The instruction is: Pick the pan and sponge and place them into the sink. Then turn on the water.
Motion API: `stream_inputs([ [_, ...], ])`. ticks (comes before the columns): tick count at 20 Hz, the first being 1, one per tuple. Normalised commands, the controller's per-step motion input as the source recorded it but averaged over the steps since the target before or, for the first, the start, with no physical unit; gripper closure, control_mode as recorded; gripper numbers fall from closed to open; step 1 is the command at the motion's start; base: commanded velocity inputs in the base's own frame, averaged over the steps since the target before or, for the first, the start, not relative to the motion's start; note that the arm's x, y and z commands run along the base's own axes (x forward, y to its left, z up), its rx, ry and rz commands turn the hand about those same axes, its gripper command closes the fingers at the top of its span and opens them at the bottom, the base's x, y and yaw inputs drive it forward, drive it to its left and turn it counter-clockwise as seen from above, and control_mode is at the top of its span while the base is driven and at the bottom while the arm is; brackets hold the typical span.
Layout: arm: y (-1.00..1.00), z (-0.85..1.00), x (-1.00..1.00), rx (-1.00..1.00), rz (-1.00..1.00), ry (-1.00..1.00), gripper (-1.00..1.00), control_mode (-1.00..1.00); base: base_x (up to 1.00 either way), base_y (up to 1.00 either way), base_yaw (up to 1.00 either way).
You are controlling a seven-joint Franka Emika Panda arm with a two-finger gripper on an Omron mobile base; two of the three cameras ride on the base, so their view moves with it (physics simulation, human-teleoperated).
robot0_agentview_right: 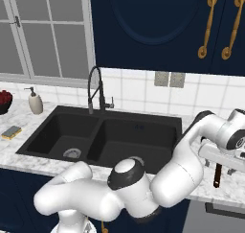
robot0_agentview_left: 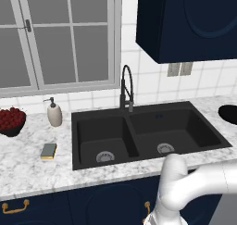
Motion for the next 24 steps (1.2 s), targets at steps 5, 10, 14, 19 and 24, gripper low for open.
stream_inputs([
  [5,-0.01,-0.30,0.14,0.00,0.00,0.03,-1.00,-1.00,0.00,0.00,0.00],
  [10,-0.14,-0.33,0.24,0.02,0.00,0.00,-1.00,-1.00,0.00,0.00,0.00],
  [14,-0.28,-0.34,0.21,0.04,0.00,0.00,-1.00,-1.00,0.00,0.00,0.00],
  [19,-0.30,-0.32,0.12,0.02,0.00,0.00,-1.00,-1.00,0.00,0.00,0.00],
  [24,-0.06,-0.33,0.01,0.00,0.00,0.00,-1.00,-1.00,0.00,0.00,0.00],
])
